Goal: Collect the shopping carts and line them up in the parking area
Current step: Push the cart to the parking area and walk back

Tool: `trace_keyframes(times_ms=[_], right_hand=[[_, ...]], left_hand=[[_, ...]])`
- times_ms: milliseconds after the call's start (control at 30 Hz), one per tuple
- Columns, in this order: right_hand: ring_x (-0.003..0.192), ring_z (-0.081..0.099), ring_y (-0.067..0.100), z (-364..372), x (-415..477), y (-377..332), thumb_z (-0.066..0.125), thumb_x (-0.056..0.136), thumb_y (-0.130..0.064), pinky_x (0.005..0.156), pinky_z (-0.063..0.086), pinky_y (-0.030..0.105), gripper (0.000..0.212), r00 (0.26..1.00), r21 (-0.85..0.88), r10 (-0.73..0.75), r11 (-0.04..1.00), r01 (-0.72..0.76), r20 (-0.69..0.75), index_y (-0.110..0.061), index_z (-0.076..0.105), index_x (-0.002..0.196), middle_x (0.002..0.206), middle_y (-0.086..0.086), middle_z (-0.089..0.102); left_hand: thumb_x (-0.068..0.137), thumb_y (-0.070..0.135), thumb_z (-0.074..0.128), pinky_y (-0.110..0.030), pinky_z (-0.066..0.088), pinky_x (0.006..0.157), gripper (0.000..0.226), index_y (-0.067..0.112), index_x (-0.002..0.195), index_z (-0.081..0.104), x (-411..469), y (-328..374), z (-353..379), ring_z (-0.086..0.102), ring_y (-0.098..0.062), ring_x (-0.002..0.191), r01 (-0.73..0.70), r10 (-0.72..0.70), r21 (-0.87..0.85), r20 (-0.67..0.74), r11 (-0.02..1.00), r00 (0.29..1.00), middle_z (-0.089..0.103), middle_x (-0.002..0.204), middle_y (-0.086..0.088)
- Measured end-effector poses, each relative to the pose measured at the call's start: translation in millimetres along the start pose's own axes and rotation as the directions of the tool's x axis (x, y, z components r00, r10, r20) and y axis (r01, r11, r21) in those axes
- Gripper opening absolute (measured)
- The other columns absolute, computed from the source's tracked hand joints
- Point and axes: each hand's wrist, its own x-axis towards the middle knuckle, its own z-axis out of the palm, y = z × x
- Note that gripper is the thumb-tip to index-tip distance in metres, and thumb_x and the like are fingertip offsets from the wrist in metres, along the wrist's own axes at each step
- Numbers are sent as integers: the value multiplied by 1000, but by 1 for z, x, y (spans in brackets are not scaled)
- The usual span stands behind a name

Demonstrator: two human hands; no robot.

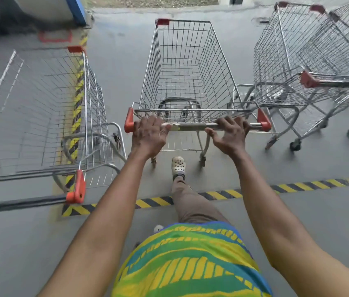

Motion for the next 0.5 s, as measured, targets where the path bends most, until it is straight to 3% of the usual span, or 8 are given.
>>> trace_keyframes(times_ms=[67, 200, 300, 500], right_hand=[[112, 46, 27, 7, 33, 1, 48, 84, -74, 89, 19, 35, 49, 1000, 7, -3, 1000, 3, 3, -27, 60, 94, 99, -12, 58], [112, 45, 26, 24, 109, 6, 50, 85, -73, 97, 29, 49, 48, 1000, 23, -24, 999, 25, -10, -28, 59, 96, 103, -10, 59], [113, 46, 27, 36, 176, 6, 51, 86, -73, 97, 25, 46, 48, 999, 22, -32, 999, 32, -16, -27, 60, 96, 104, -9, 60], [123, 42, 30, 44, 317, 5, 48, 87, -72, 106, 25, 50, 50, 993, -13, -22, 1000, 24, 113, -28, 62, 106, 116, -4, 61]], left_hand=[[105, 51, 28, -46, 29, 103, 45, 18, 120, 54, 33, -6, -3, 42, -28, 121, -1, 1, 5, 8, 1000, 1000, 52, 132, -5], [104, 54, 25, -47, 27, 106, 49, 19, 125, 54, 109, -19, -6, 41, -28, 125, 21, -22, 27, 12, 999, 1000, 51, 134, -5], [104, 54, 26, -48, 29, 107, 48, 20, 123, 54, 172, -28, -12, 42, -29, 124, 47, -47, 38, 1, 998, 999, 51, 133, -6], [105, 55, 24, -49, 23, 111, 50, 20, 127, 52, 301, -35, -33, 38, -30, 129, 112, -114, 44, 41, 993, 993, 46, 138, -6]])
